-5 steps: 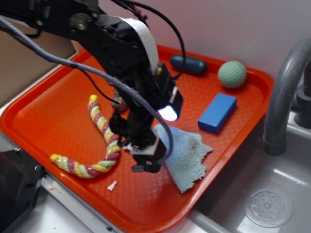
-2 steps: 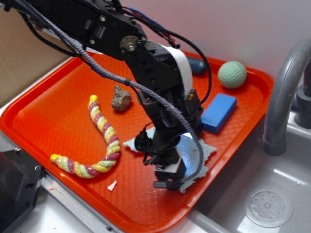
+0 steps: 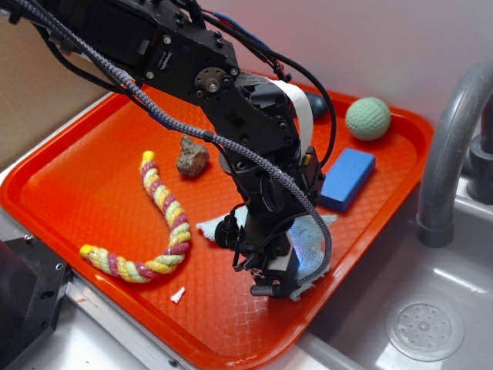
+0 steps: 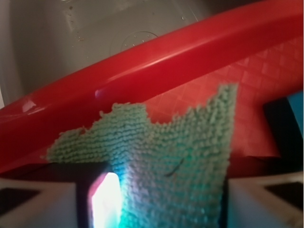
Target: Grab the blue cloth.
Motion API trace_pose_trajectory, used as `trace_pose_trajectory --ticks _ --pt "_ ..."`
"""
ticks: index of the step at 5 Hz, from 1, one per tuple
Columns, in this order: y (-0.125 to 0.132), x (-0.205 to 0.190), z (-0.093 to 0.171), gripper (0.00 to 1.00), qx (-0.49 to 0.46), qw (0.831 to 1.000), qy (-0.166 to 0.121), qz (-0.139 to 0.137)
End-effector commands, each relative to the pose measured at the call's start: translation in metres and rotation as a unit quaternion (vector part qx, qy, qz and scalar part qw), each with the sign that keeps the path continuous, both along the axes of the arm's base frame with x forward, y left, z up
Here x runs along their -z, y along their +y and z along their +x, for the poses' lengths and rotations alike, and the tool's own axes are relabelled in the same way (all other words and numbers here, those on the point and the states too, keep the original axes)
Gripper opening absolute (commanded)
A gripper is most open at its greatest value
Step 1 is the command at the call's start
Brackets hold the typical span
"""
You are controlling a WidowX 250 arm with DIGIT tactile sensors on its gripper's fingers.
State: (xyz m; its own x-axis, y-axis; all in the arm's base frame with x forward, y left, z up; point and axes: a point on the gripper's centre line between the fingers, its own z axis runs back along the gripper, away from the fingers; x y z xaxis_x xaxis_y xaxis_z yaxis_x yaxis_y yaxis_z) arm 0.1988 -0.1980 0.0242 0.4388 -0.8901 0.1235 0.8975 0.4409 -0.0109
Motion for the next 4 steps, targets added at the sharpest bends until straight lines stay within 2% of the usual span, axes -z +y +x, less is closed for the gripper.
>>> trace_pose_trajectory --ticks 1,2,3,4 --pt "0.055 -0.044 0.002 0.0 -0.223 0.973 0.04 0.052" --pt "0.107 -0.093 0.019 0.0 -0.342 0.939 0.029 0.017" --pt "0.146 -0.14 0.028 0.0 -0.449 0.893 -0.006 -0.035" --pt "0.173 -0.19 0.022 0.0 -0.475 0.878 -0.016 -0.051"
